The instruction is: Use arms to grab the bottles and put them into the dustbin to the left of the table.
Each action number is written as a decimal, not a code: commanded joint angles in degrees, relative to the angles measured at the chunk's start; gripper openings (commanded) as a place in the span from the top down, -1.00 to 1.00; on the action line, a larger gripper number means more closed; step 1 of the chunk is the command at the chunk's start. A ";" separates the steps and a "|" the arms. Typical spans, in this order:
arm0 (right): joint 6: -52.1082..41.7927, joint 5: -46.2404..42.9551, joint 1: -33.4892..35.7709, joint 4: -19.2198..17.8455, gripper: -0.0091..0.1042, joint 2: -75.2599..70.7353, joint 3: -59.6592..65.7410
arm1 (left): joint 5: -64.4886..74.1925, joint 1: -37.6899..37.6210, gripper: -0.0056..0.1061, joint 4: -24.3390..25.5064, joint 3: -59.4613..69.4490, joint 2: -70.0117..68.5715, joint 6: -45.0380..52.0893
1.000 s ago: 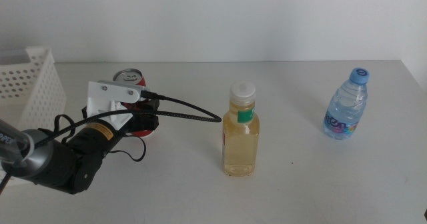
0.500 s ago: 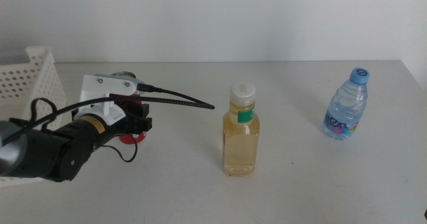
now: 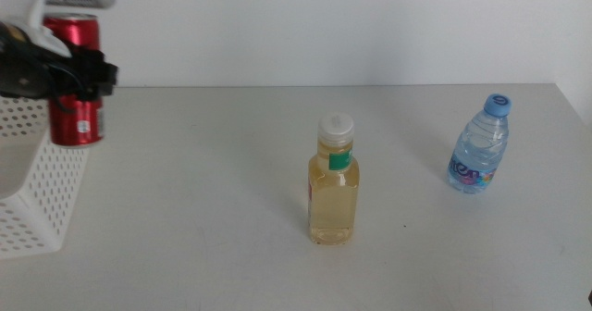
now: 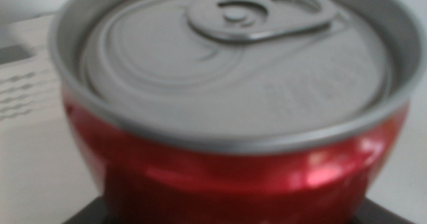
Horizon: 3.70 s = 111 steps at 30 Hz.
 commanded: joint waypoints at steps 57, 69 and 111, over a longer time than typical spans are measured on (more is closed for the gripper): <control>-0.65 -4.16 -0.42 -0.56 -0.45 -1.21 -0.59 | 37.82 26.05 -0.63 -7.83 -38.30 30.21 15.63; -0.70 -4.16 -0.42 -0.55 -0.45 -1.21 -0.59 | 41.94 18.27 -0.63 -10.27 -42.50 19.03 18.38; -0.70 -4.16 -0.42 -0.55 -0.45 -1.21 -0.59 | -20.21 -32.03 -0.63 11.07 37.54 -37.63 -11.99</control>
